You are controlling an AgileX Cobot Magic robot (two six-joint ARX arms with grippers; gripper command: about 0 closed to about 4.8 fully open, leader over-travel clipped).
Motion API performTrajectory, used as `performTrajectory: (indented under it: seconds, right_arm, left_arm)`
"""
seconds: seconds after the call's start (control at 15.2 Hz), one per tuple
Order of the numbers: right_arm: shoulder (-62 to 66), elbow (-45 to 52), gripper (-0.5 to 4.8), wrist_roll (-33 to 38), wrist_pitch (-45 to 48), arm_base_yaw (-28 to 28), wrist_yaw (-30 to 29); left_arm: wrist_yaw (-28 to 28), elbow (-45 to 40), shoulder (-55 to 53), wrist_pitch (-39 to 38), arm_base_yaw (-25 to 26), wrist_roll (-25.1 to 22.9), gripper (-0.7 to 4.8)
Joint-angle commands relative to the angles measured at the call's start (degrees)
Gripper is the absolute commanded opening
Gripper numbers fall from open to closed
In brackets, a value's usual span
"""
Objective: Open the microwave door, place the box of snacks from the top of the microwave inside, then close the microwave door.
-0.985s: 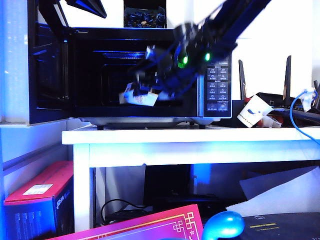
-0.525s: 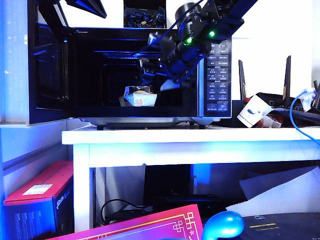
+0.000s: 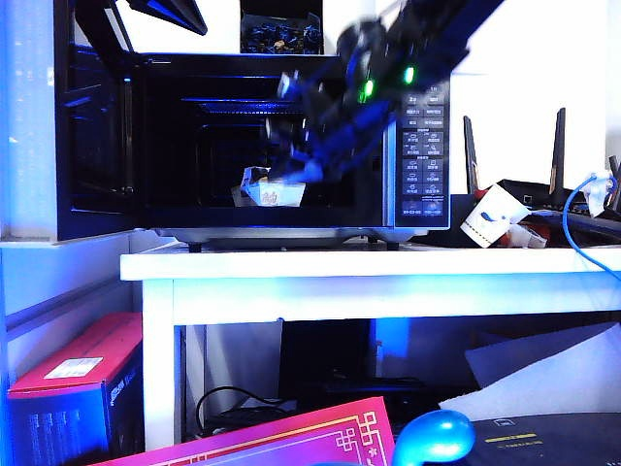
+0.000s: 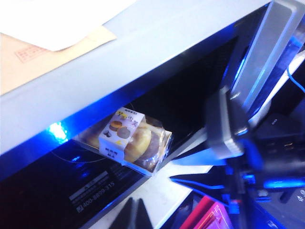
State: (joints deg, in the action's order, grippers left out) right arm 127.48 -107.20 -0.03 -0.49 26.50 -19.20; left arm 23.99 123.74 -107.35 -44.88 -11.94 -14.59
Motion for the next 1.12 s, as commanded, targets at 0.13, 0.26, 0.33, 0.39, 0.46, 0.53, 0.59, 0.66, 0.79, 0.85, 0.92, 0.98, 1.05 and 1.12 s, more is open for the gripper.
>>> performTrajectory:
  seconds: [0.13, 0.26, 0.33, 0.39, 0.46, 0.53, 0.59, 0.66, 0.79, 0.85, 0.92, 0.98, 1.05, 1.12]
  right_arm:
    - [3.28, -0.24, 1.42, 1.20, 11.28, 0.31, 1.60]
    - [4.87, -0.24, 1.42, 2.03, 14.82, 0.31, 3.32]
    - [5.51, -0.24, 1.42, 2.19, 15.41, 0.31, 5.51]
    - [5.95, -0.24, 1.42, 2.19, 16.02, 0.31, 8.02]
    - [6.14, -0.24, 1.42, 2.16, 17.68, 0.31, 9.57]
    - [6.21, -0.24, 1.42, 2.16, 20.68, 0.31, 10.32]
    - [6.21, -0.26, 1.43, 2.19, 22.86, 0.31, 10.34]
    - [6.21, -0.26, 1.43, 2.19, 24.11, 0.31, 10.34]
    - [6.19, -0.26, 1.43, 2.19, 23.67, 0.31, 10.32]
    - [6.03, -0.26, 1.43, 2.19, 23.02, 0.31, 10.05]
    - [5.29, -0.24, 1.43, 2.16, 20.90, 0.31, 9.88]
    - [4.09, -0.24, 1.43, 1.79, 16.87, 0.31, 9.92]
    - [2.78, -0.24, 1.42, 1.31, 13.29, 0.31, 10.14]
    - [2.23, -0.26, 1.42, 1.31, 12.74, 0.31, 10.29]
  left_arm:
    - [0.24, 0.26, 0.37, 0.33, -0.04, -0.22, -0.06]
    - [0.26, 0.26, 0.37, 0.33, -0.04, -0.20, -0.06]
    - [0.26, 0.26, 0.37, 0.22, -0.04, -0.20, -0.06]
    - [0.24, 0.26, 0.37, -0.02, -0.04, -0.20, -0.06]
    - [0.24, 0.26, 0.37, -0.28, -0.04, -0.22, -0.06]
    - [0.26, 0.26, 0.37, -0.44, -0.04, -0.22, -0.06]
    - [0.26, 0.26, 0.37, -0.50, -0.07, -0.17, -0.06]
    - [0.26, 0.26, 0.37, -0.55, -0.07, -0.13, -0.06]
    - [0.26, 0.26, 0.37, -0.72, -0.07, -0.02, -0.06]
    - [0.26, 0.26, 0.37, -0.87, -0.07, -0.02, -0.06]
    - [0.28, 0.26, 0.39, -0.87, -0.07, -0.02, -0.06]
    - [0.28, 0.26, 0.55, -0.96, -0.07, -0.02, -0.06]
    - [0.28, 0.26, 0.79, -1.03, -0.07, -0.02, -0.06]
    - [0.28, 0.26, 1.14, -1.03, -0.07, 0.00, -0.06]
